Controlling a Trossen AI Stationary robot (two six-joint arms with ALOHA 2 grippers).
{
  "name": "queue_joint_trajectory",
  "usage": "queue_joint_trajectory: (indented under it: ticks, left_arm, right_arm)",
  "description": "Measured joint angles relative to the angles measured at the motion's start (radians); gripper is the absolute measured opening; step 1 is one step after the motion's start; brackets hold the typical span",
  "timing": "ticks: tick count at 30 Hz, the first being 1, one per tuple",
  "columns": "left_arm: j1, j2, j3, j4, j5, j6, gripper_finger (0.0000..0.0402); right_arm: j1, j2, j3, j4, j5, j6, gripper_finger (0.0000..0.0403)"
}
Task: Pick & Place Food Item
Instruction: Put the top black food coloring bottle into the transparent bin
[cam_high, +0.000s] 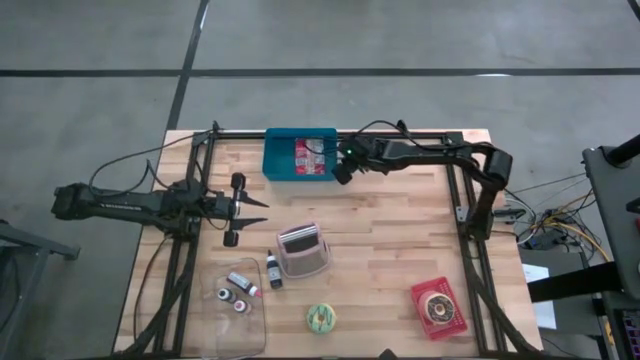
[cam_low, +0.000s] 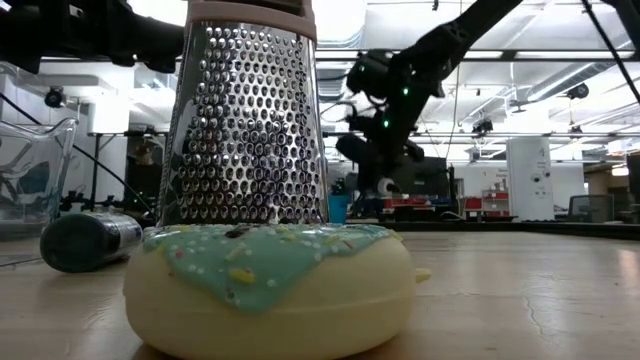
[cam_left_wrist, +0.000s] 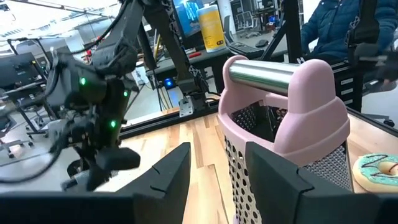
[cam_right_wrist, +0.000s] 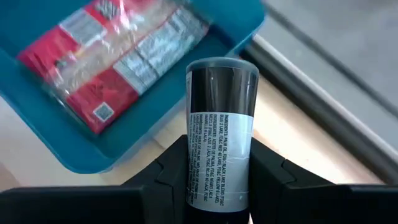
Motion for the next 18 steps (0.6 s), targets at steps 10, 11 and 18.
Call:
queue_joint_trajectory:
  ticks: [10, 11, 18]
  left_arm:
    - [0.000, -0.001, 0.000, -0.021, -0.001, 0.004, 0.0156]
    - [0.000, -0.002, 0.000, -0.022, -0.001, 0.004, 0.0156]
    - [0.000, -0.025, 0.000, -0.059, -0.011, 0.008, 0.0156]
  right_arm:
    - [0.097, -0.086, -0.003, 0.117, 0.044, -0.087, 0.0107]
    - [0.110, -0.095, -0.004, 0.125, 0.044, -0.105, 0.0107]
    - [0.197, -0.141, -0.004, 0.207, 0.065, -0.190, 0.0107]
